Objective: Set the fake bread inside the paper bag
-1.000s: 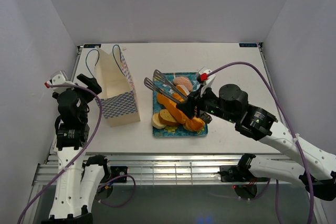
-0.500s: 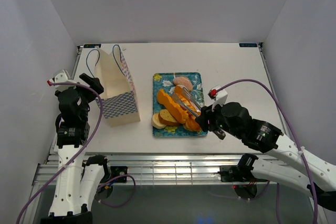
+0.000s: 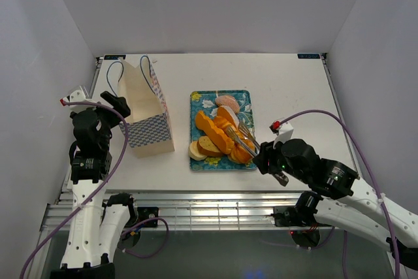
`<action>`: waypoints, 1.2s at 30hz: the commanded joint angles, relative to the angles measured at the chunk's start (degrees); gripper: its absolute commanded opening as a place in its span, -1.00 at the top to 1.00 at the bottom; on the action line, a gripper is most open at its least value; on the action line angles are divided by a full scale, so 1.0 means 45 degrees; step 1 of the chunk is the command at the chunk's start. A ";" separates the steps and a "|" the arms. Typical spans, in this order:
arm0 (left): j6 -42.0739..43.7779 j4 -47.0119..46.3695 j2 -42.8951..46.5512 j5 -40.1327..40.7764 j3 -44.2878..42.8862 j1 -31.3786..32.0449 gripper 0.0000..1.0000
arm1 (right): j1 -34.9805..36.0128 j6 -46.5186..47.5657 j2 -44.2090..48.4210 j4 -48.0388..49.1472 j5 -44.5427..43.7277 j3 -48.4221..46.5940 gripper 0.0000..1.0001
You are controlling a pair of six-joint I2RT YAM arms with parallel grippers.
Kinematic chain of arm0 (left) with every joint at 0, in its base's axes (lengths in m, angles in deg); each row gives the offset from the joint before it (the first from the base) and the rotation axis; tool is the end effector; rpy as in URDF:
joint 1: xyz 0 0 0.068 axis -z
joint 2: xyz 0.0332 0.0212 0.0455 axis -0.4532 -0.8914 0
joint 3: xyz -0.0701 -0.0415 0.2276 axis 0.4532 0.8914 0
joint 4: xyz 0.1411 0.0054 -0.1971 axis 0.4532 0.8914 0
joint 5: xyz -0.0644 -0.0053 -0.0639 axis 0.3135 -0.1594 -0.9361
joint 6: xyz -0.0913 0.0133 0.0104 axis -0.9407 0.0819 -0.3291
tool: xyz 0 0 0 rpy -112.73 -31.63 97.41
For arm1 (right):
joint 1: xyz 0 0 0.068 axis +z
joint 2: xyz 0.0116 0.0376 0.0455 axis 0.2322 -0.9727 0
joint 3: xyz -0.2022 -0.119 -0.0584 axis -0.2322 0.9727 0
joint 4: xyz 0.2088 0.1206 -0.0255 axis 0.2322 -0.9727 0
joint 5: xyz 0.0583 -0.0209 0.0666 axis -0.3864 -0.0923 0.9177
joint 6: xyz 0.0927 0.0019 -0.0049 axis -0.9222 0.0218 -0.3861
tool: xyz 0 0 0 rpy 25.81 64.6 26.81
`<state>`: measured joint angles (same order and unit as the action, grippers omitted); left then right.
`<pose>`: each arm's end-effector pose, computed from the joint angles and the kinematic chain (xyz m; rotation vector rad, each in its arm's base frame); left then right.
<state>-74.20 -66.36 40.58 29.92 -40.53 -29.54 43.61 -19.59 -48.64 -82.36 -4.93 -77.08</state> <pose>0.2048 0.0227 0.3170 -0.5433 1.6937 -0.1454 0.1177 0.1327 0.2531 -0.3846 2.0828 0.5356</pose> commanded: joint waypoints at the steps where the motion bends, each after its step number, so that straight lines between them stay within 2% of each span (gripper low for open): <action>1: 0.0002 -0.0057 -0.0003 -0.0294 -0.0082 -0.0088 -0.96 | 0.0040 -0.0438 0.0280 0.0406 0.0153 0.0197 -0.08; 5: 0.0002 -0.0057 -0.0004 -0.0294 -0.0062 -0.0088 -0.96 | 0.0040 -0.0360 0.0105 0.0700 0.0820 0.0257 -0.08; 25: 0.0002 -0.0057 -0.0023 -0.0353 -0.0082 -0.0088 -0.96 | 0.0060 -0.0262 -0.0501 0.1325 0.1367 0.0921 -0.04; 36: 0.0002 -0.0057 -0.0004 -0.0372 -0.0082 -0.0088 -0.96 | 0.0040 -0.0126 -0.0990 0.1657 0.1426 0.0921 0.14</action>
<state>-74.25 -66.36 40.31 28.83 -40.53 -29.54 43.61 -20.64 -53.10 -77.90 1.41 -72.56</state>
